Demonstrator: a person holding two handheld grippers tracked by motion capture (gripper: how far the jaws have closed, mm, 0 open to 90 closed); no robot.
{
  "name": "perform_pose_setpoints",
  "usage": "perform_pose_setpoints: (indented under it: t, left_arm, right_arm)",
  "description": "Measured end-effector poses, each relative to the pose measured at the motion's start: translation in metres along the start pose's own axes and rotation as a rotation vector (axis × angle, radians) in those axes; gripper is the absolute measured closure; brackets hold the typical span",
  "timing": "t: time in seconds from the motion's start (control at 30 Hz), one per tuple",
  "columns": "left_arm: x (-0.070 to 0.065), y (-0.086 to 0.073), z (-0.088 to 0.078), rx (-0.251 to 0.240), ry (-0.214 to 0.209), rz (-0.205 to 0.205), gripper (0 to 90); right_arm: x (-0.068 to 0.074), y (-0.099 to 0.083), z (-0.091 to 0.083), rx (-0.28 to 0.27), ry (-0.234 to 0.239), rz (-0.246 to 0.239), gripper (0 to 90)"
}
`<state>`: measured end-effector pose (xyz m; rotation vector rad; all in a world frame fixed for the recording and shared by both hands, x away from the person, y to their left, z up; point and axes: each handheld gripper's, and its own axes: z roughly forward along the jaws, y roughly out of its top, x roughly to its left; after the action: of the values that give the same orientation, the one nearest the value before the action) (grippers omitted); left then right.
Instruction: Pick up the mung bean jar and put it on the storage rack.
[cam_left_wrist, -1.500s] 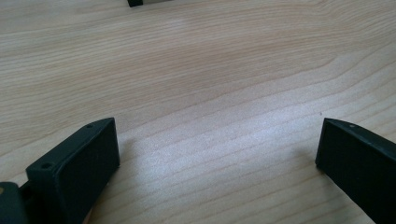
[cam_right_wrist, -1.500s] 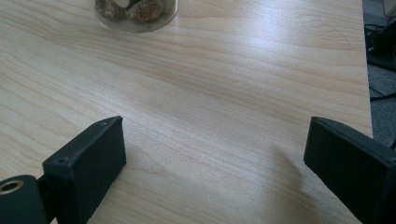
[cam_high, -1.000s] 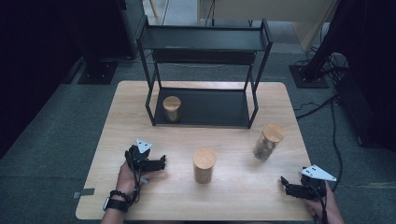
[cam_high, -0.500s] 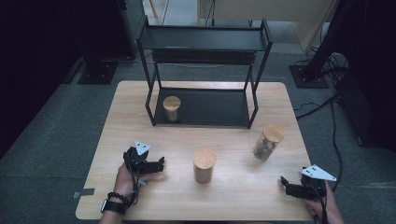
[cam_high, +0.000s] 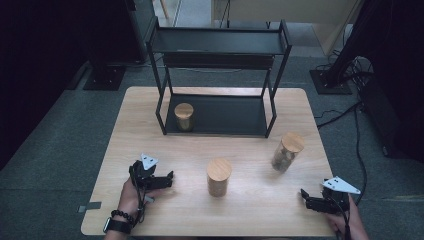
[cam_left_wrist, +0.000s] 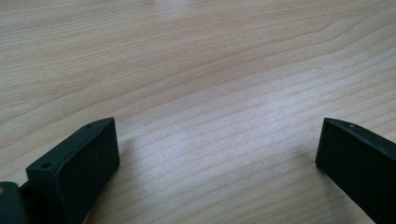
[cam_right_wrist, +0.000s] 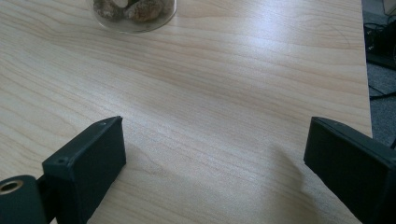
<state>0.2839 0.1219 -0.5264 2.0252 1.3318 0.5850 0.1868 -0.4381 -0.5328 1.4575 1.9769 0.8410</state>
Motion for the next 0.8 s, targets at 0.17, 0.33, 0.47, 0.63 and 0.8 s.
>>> perform_pose_setpoints:
  t: [0.17, 0.33, 0.47, 0.63, 0.8]
  left_arm:
    - [0.002, -0.004, -0.004, 0.000, 0.001, -0.001, 0.0]
    - [0.004, -0.008, -0.008, 0.000, 0.000, 0.000, 0.0]
    - [0.005, -0.011, -0.011, 0.000, 0.002, -0.001, 0.0]
    - [0.007, -0.016, -0.016, -0.002, -0.001, -0.001, 0.0]
    - [0.010, -0.021, -0.021, -0.001, 0.001, -0.001, 0.0]
  right_arm:
    - [0.000, 0.000, 0.000, 0.003, -0.002, 0.004, 4.0]
    - [0.000, 0.000, 0.000, 0.004, -0.009, 0.004, 2.8]
    - [0.000, 0.000, 0.000, 0.007, -0.011, 0.003, 1.8]
    - [0.000, 0.000, 0.001, 0.009, -0.009, 0.004, 1.7]
    - [0.000, 0.000, 0.001, 0.007, -0.010, 0.002, 1.7]
